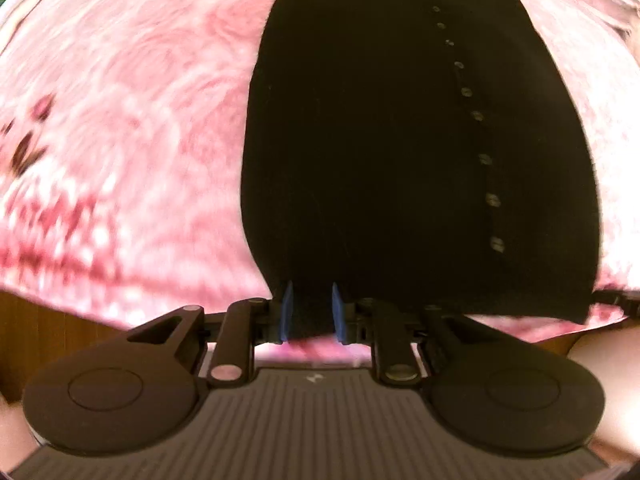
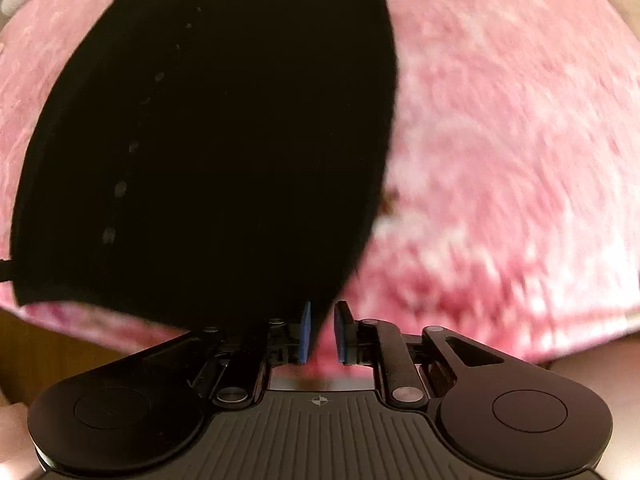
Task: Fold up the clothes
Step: 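Pull the black skirt straight along the bed and open both grippers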
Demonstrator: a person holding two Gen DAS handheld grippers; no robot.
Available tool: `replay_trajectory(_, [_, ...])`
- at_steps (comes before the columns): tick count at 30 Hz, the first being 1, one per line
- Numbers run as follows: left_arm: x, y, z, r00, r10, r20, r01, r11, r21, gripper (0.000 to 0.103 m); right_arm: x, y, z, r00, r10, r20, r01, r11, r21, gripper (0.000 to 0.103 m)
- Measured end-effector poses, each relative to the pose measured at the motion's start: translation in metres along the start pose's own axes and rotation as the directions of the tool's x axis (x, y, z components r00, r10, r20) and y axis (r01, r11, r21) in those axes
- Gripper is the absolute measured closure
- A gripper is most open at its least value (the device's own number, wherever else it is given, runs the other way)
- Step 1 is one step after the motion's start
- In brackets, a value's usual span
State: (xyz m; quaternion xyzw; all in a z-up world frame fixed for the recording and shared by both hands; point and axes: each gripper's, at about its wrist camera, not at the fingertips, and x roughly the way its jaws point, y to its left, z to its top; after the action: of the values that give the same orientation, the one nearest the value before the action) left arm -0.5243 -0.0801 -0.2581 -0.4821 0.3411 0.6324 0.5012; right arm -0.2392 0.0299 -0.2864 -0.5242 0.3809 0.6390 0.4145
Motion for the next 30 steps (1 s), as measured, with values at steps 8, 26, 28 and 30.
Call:
replay_trajectory(8, [-0.112, -0.047, -0.029, 0.993, 0.021, 0.113, -0.019, 1.0, -0.016, 0.076, -0.097, -0.023, -0.026, 0.988, 0.045, 0.147, -0.058, 0.995, 0.083, 0.037])
replay_trajectory(26, [-0.235, -0.082, -0.047, 0.946, 0.074, 0.317, -0.075, 0.997, -0.01, 0.07, -0.232, 0.007, -0.031, 0.924, 0.107, 0.368, -0.108, 0.994, -0.016, 0.036])
replay_trajectory(28, [-0.24, -0.087, -0.049, 0.945, 0.071, 0.32, -0.075, 0.997, 0.0, 0.071, -0.233, 0.01, -0.034, 0.924, 0.115, 0.364, -0.114, 0.993, -0.023, 0.036])
replay_trajectory(30, [-0.242, -0.091, -0.051, 0.945, 0.064, 0.321, -0.071, 0.997, 0.011, 0.07, -0.231, 0.01, -0.037, 0.928, 0.119, 0.354, -0.12, 0.993, -0.021, 0.036])
